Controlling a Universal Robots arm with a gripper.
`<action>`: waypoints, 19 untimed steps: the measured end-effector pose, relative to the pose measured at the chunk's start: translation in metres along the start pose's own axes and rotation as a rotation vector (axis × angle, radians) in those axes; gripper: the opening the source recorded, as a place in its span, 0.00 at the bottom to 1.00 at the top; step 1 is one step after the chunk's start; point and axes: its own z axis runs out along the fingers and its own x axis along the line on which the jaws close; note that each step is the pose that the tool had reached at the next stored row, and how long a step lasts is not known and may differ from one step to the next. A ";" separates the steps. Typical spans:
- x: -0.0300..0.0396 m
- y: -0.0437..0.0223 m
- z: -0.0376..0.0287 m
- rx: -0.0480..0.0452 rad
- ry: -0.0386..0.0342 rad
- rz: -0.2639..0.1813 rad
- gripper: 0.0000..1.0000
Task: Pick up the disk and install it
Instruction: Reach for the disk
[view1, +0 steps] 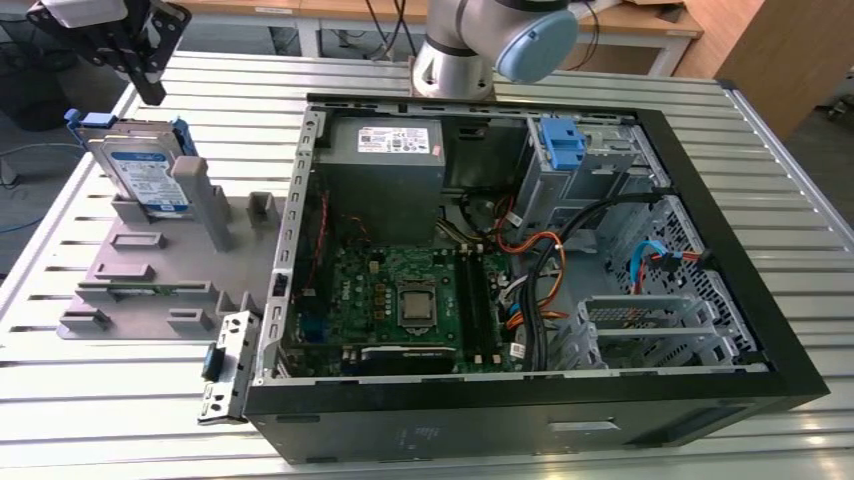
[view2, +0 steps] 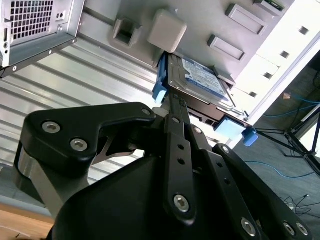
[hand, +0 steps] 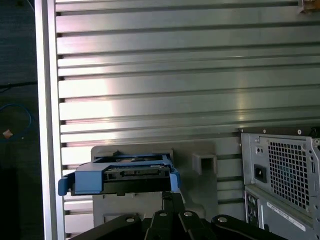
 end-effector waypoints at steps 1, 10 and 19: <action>0.0011 -0.0001 0.0002 0.0000 0.0000 0.000 0.11; 0.0156 -0.0014 0.0027 0.0000 0.0001 0.000 0.11; 0.0267 -0.0024 0.0061 0.0004 0.0001 0.000 0.11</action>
